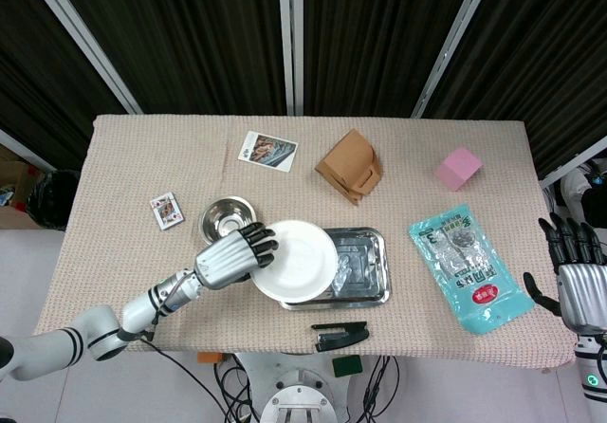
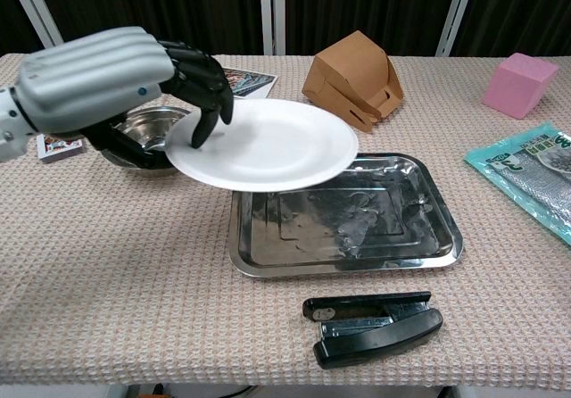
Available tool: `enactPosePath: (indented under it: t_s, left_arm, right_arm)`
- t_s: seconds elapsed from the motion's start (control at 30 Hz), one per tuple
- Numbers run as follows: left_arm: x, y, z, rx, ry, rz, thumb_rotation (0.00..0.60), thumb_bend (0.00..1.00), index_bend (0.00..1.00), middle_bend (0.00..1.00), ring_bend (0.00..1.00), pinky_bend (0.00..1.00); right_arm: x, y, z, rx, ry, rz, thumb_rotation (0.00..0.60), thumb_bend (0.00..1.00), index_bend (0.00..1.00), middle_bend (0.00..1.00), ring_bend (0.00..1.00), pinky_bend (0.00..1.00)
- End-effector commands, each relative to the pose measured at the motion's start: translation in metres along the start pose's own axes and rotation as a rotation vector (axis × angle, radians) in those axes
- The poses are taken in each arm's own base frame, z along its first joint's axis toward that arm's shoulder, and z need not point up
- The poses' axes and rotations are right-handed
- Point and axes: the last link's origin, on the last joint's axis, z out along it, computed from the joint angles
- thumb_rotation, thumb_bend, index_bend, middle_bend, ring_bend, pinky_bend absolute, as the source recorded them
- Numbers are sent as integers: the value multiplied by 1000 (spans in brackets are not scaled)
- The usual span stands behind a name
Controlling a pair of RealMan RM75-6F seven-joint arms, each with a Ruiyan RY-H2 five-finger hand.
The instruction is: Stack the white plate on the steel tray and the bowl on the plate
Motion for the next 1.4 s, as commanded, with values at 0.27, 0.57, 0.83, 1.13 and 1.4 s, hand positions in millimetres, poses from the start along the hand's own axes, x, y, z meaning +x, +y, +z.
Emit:
enactPosePath:
  t_s: [0.27, 0.57, 0.83, 1.13, 1.4]
  left_arm:
    - [-26, 13, 39, -41, -62, 24, 600, 394, 697, 391, 270, 303]
    - [-53, 15, 68, -6, -109, -9, 600, 395, 697, 392, 270, 302]
    - [-64, 25, 79, -17, -91, -15, 600, 395, 698, 396, 270, 301]
    - [-67, 25, 80, -15, -79, 41, 600, 390, 570, 395, 270, 298]
    - [-66, 30, 80, -53, -59, 68, 600, 315, 438, 395, 269, 295]
  right_arm:
    - [3, 7, 1, -1, 28, 17, 600, 321, 0, 0, 0, 0]
    - [4, 16, -1, -23, 24, 10, 600, 321, 0, 0, 0, 0]
    - [3, 17, -1, -25, 20, 11, 600, 321, 0, 0, 0, 0]
    - [2, 18, -1, -28, 12, 10, 600, 321, 0, 0, 0, 0]
    - [1, 17, 0, -25, 13, 9, 600, 321, 0, 0, 0, 0]
